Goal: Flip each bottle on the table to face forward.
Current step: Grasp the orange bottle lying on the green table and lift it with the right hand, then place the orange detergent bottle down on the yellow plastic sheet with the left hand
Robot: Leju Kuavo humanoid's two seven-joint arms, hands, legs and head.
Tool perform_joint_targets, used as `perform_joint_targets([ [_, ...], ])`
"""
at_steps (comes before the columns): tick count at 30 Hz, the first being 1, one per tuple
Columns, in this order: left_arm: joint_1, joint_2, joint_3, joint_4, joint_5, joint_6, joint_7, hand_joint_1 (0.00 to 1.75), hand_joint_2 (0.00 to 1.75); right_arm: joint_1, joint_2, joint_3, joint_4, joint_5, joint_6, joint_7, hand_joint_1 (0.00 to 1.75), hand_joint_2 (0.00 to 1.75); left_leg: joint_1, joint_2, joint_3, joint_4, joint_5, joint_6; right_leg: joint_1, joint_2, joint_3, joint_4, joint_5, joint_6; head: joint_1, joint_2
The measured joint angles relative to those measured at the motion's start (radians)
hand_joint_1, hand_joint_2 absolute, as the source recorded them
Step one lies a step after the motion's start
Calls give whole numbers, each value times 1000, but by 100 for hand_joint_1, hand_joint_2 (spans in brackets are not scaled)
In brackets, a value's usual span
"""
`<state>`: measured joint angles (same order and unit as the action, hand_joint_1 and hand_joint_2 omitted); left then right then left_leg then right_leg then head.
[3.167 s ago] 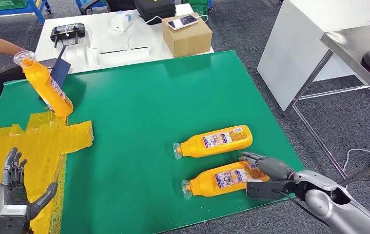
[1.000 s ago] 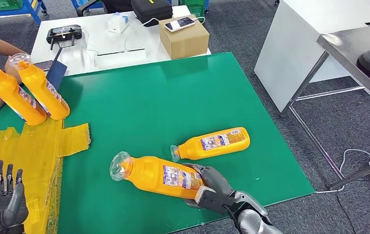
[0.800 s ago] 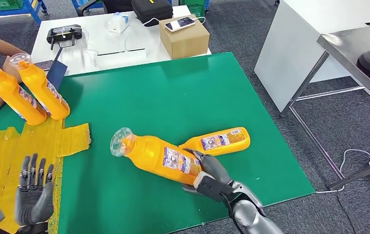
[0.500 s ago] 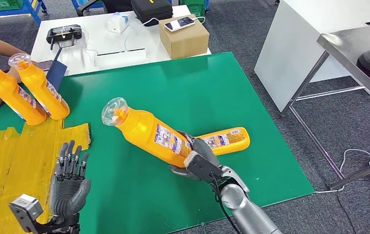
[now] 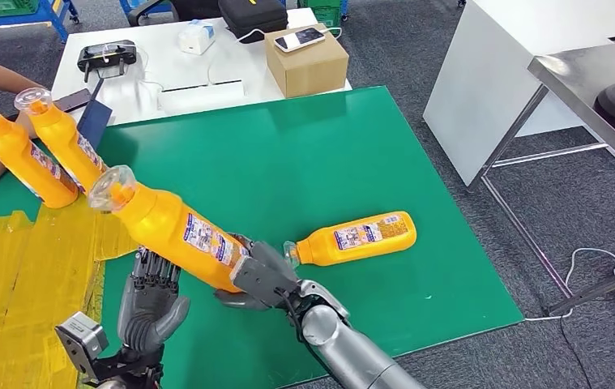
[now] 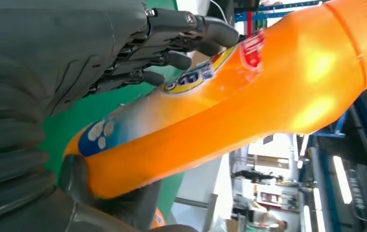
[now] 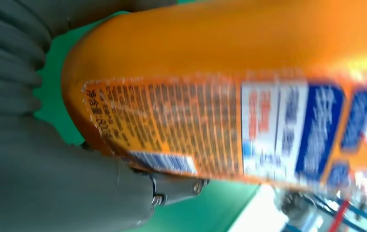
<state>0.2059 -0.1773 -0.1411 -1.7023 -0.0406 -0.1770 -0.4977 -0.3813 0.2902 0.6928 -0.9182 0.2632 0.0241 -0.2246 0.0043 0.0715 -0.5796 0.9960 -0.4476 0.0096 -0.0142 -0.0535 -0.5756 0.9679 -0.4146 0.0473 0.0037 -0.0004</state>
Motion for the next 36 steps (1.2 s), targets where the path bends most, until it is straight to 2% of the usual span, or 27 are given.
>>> perform_joint_targets([
  [6, -8, 10, 7, 28, -22, 27, -3, 0, 175, 0, 46, 110, 102, -14, 3, -8, 175, 175, 0, 0, 0, 0, 0, 0, 0, 0, -1, 0, 0, 0, 0, 0],
  [11, -7, 19, 33, 52, -37, 43, -1, 0, 175, -1, 51, 211, 147, -31, 7, -18, 175, 175, 0, 0, -1, 0, 0, 0, 0, 0, -1, 0, 0, 0, 0, 0],
  [14, -7, 27, 42, 69, -100, 76, 14, 0, 175, -6, 52, 258, 170, -44, 9, -18, 175, 175, 0, 0, -1, 0, 0, 0, 0, 0, -2, 0, 0, 0, 0, 0],
  [16, -12, 32, 43, 87, -154, 101, 27, 75, 175, -10, 52, 282, 185, -55, 8, -16, 175, 175, 0, 0, -1, 0, 0, 0, 0, 0, -2, 0, 0, 0, 0, 0],
  [18, -19, 37, 45, 108, -190, 117, 33, 162, 175, -13, 52, 297, 199, -65, 7, -12, 175, 175, 0, 0, -1, 0, 0, 0, 0, 0, -2, 0, 0, 0, 0, 0],
  [20, -24, 40, 47, 126, -203, 125, 30, 175, 175, -17, 52, 306, 211, -71, 6, -10, 175, 175, 0, 0, -1, 0, 0, 0, 0, 0, -2, 0, 0, 0, 0, 0],
  [28, -27, 42, 60, 150, -211, 127, -8, 175, 175, -29, 53, 327, 243, -65, -21, -18, 175, 175, 0, 0, -1, 0, 0, 0, 0, 0, -2, 0, 0, 0, 0, 0],
  [36, -27, 42, 64, 137, -211, 115, -18, 175, 175, -26, 55, 306, 247, -16, -63, -35, 174, 175, 0, 0, -1, 0, 0, 0, 0, 0, -2, 0, 0, 0, 0, 0],
])
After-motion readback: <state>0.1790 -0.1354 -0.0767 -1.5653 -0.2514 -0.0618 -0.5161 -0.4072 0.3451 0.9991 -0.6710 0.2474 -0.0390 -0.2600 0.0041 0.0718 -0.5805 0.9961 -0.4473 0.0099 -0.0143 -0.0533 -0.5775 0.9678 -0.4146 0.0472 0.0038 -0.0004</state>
